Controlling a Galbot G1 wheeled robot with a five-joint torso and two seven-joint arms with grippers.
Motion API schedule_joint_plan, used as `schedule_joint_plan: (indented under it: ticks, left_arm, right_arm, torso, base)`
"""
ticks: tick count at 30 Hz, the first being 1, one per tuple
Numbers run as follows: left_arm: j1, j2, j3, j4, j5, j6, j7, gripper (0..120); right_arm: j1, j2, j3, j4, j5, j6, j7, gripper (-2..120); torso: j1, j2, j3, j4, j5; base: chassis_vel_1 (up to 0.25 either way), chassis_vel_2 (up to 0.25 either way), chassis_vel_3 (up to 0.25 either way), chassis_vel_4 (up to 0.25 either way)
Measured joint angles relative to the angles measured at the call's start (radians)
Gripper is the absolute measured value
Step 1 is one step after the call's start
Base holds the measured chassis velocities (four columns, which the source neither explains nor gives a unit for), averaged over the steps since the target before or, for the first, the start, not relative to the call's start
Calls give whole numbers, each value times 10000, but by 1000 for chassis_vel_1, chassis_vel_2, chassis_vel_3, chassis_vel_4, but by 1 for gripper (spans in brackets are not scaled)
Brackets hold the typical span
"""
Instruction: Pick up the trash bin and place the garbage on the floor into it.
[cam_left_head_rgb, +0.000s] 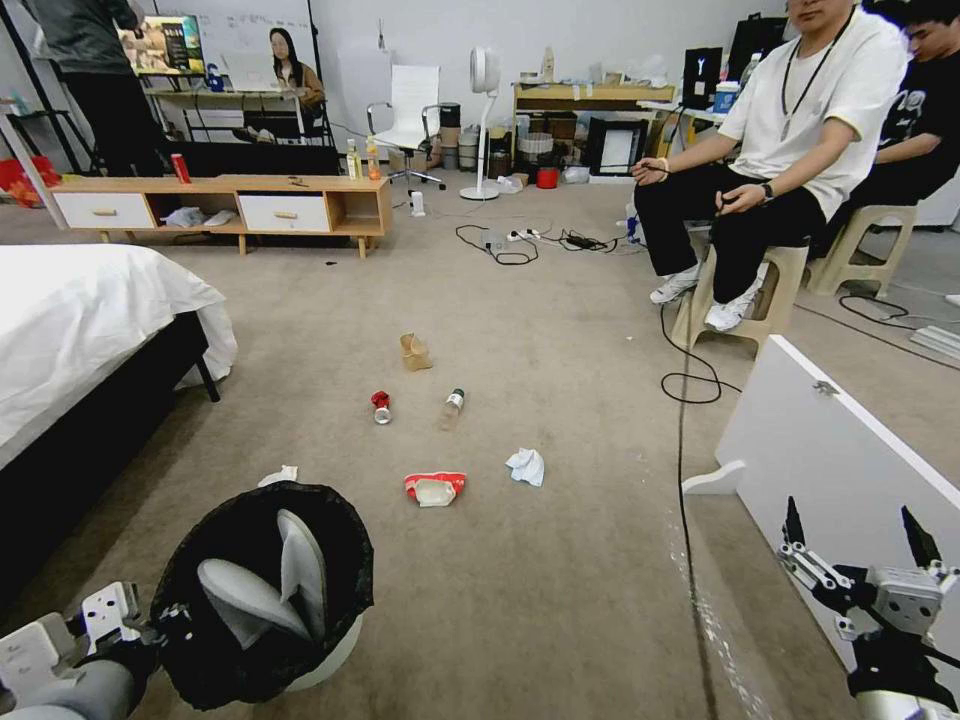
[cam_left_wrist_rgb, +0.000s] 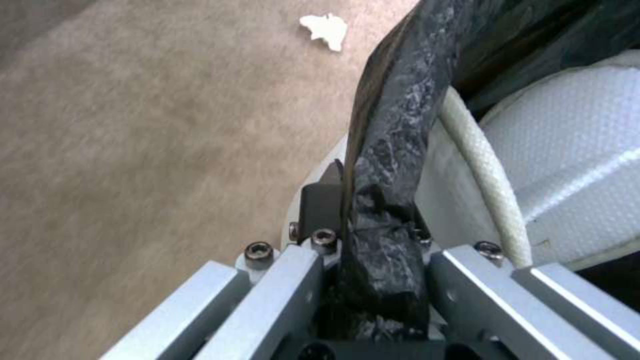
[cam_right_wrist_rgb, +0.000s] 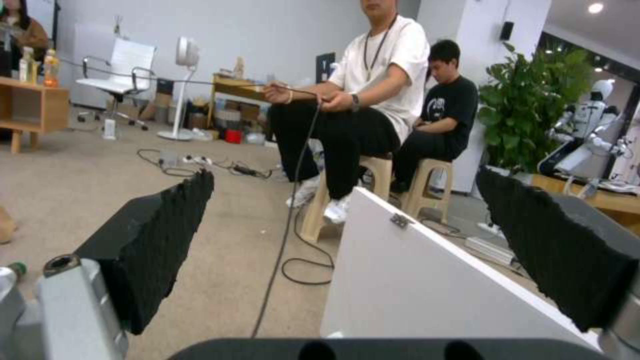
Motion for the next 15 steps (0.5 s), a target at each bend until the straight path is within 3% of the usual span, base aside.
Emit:
schedule_joint_plan:
  ticks: [15]
  left_arm:
    - [181,-46,-30,93,191,0,168,2]
  right_arm:
    - [-43,49,-25,3,-86,88,9,100]
  torso:
    - [0,0,-1,1,-1]
  base:
    - [-145,142,140,-142]
